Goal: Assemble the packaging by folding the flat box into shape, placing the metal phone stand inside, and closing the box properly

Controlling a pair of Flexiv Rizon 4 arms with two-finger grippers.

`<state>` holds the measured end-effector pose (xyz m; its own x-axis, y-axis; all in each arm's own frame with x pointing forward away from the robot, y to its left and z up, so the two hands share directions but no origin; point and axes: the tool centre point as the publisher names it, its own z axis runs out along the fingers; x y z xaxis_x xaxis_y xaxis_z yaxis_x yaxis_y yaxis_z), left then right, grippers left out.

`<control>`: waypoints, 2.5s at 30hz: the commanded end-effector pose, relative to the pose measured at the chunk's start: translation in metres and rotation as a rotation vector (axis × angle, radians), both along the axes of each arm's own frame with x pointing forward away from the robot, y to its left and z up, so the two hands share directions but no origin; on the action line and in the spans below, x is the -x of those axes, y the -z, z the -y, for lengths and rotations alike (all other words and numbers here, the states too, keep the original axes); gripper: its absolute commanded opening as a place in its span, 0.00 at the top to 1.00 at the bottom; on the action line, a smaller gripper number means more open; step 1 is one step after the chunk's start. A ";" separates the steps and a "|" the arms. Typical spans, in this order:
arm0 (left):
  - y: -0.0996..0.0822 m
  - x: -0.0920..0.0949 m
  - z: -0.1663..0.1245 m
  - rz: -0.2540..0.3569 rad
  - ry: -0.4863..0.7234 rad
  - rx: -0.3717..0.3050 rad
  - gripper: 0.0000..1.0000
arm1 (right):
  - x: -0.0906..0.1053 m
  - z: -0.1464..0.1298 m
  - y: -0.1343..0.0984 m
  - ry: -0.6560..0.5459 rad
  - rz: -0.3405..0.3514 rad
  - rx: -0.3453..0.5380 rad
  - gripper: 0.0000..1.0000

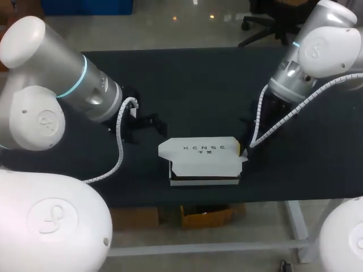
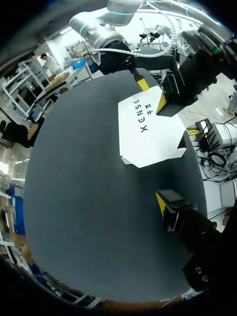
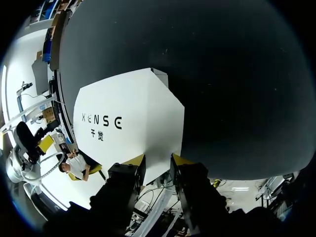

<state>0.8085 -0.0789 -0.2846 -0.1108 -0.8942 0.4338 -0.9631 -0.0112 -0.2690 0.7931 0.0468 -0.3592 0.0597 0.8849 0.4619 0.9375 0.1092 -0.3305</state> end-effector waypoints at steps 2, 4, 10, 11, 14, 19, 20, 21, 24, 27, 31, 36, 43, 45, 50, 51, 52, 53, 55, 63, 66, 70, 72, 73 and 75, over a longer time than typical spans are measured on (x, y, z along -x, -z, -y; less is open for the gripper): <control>-0.001 -0.001 0.002 -0.006 -0.006 -0.018 0.00 | 0.000 0.000 -0.001 -0.002 0.003 0.000 0.70; -0.005 -0.005 0.003 -0.043 -0.003 -0.019 0.00 | 0.000 -0.001 -0.001 -0.003 0.002 -0.001 0.70; -0.015 -0.012 0.009 -0.176 0.051 0.006 0.00 | -0.001 -0.002 0.000 -0.005 0.003 -0.005 0.71; -0.017 -0.013 0.010 -0.195 0.050 0.014 0.00 | -0.001 -0.002 0.000 -0.005 0.002 -0.005 0.71; -0.020 -0.015 0.014 -0.224 0.086 -0.001 0.00 | -0.001 -0.001 0.001 -0.004 0.001 -0.005 0.71; -0.015 -0.019 0.025 -0.321 0.108 -0.034 0.05 | 0.000 0.000 0.002 -0.002 -0.002 -0.005 0.71; -0.012 -0.019 0.028 -0.336 0.113 -0.040 0.16 | 0.000 0.000 0.002 -0.002 -0.002 -0.005 0.71; -0.010 -0.020 0.030 -0.354 0.109 -0.042 0.24 | 0.000 0.000 0.003 -0.001 -0.002 -0.005 0.71; -0.005 -0.020 0.037 -0.393 0.113 -0.056 0.37 | 0.000 0.000 0.003 -0.002 -0.002 -0.004 0.72; 0.001 -0.016 0.042 -0.412 0.114 -0.059 0.53 | 0.001 0.000 0.003 -0.002 -0.002 -0.004 0.72; 0.011 -0.009 0.045 -0.447 0.086 -0.059 0.58 | 0.001 -0.001 0.004 0.000 -0.003 -0.004 0.72; 0.018 0.002 0.048 -0.474 0.050 -0.073 0.57 | 0.001 -0.003 0.004 0.001 0.000 -0.003 0.72; 0.030 0.011 0.051 -0.472 0.019 -0.081 0.58 | 0.002 -0.004 0.004 0.006 0.004 -0.006 0.72; 0.034 0.011 0.050 -0.465 0.014 -0.081 0.58 | 0.003 -0.004 0.005 0.008 0.005 -0.008 0.72; 0.041 0.012 0.047 -0.445 0.009 -0.071 0.57 | 0.003 -0.005 0.005 0.016 0.015 -0.012 0.72; 0.042 0.012 0.046 -0.444 0.008 -0.070 0.56 | 0.003 -0.005 0.005 0.017 0.017 -0.013 0.72; 0.043 0.012 0.046 -0.443 0.008 -0.070 0.56 | 0.003 -0.005 0.005 0.018 0.019 -0.014 0.71; 0.044 0.012 0.045 -0.441 0.008 -0.070 0.56 | 0.003 -0.005 0.004 0.019 0.021 -0.014 0.72; 0.045 0.012 0.045 -0.438 0.007 -0.071 0.56 | 0.003 -0.005 0.004 0.020 0.023 -0.016 0.72; 0.052 0.012 0.048 -0.442 0.010 -0.082 0.56 | 0.005 -0.006 0.006 0.032 0.033 -0.021 0.71; 0.053 0.012 0.048 -0.444 0.008 -0.083 0.57 | 0.005 -0.006 0.007 0.039 0.040 -0.022 0.71; 0.054 0.011 0.050 -0.443 0.004 -0.085 0.58 | 0.005 -0.005 0.006 0.050 0.055 -0.025 0.71; 0.055 0.010 0.050 -0.444 0.002 -0.087 0.58 | 0.005 -0.006 0.005 0.052 0.061 -0.025 0.71; 0.055 0.010 0.050 -0.444 0.001 -0.087 0.58 | 0.005 -0.006 0.004 0.056 0.066 -0.024 0.71; 0.055 0.010 0.050 -0.443 -0.002 -0.085 0.57 | 0.005 -0.006 0.003 0.068 0.074 -0.021 0.71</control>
